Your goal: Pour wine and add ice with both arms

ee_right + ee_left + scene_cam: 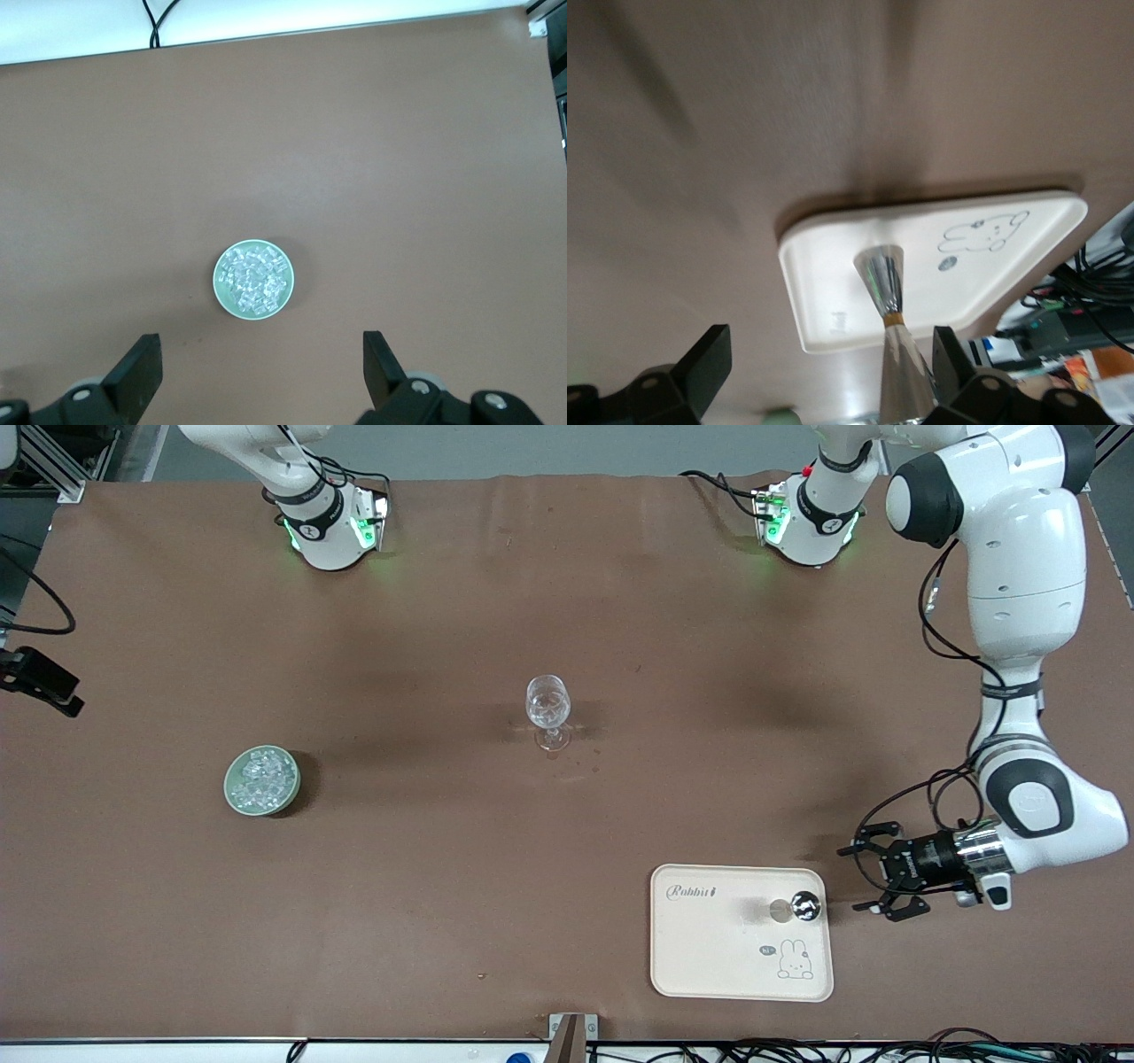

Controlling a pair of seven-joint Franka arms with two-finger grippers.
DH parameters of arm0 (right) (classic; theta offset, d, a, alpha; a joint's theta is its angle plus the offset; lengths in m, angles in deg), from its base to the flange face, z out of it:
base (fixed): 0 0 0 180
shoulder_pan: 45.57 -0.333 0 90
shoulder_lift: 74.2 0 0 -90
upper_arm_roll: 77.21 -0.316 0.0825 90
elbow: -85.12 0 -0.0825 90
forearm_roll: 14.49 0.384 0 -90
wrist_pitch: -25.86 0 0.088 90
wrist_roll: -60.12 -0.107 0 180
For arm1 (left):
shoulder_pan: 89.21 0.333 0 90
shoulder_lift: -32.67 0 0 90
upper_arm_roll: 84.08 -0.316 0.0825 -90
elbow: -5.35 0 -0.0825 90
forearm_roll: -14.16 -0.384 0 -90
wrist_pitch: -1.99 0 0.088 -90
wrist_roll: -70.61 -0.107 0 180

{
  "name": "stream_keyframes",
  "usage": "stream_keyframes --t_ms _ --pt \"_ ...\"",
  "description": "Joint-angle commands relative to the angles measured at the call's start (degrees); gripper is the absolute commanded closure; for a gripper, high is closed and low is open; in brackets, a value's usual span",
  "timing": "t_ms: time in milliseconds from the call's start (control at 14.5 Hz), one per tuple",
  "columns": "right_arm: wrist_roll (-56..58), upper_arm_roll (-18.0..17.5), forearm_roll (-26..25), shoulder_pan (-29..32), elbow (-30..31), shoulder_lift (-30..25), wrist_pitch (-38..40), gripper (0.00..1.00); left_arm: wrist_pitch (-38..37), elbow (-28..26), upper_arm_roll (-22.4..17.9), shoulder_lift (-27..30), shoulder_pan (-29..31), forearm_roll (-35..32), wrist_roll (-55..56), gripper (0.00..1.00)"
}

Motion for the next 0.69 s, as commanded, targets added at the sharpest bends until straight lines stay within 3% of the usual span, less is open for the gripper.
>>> stream_keyframes --t_ms 0,207,413,620 --pt "4.0 -0.5 0.9 1.8 -0.2 -1.1 0.6 0.00 -0.6 2.5 -0.8 2.1 -0.1 -6.4 -0.5 0.00" --pt "3.7 -1.3 1.2 1.5 0.6 -1.3 0.8 0.00 -0.6 6.3 -2.6 2.9 0.3 -8.9 -3.8 0.00" --pt "2.7 -2.0 4.4 2.3 1.2 -1.5 0.7 0.00 -1.3 5.7 -3.7 9.2 1.3 -11.1 -10.0 0.00" --pt "0.6 -2.0 4.7 2.5 1.2 -1.5 1.3 0.00 -1.3 5.6 -2.2 15.2 1.1 -24.4 -15.2 0.00"
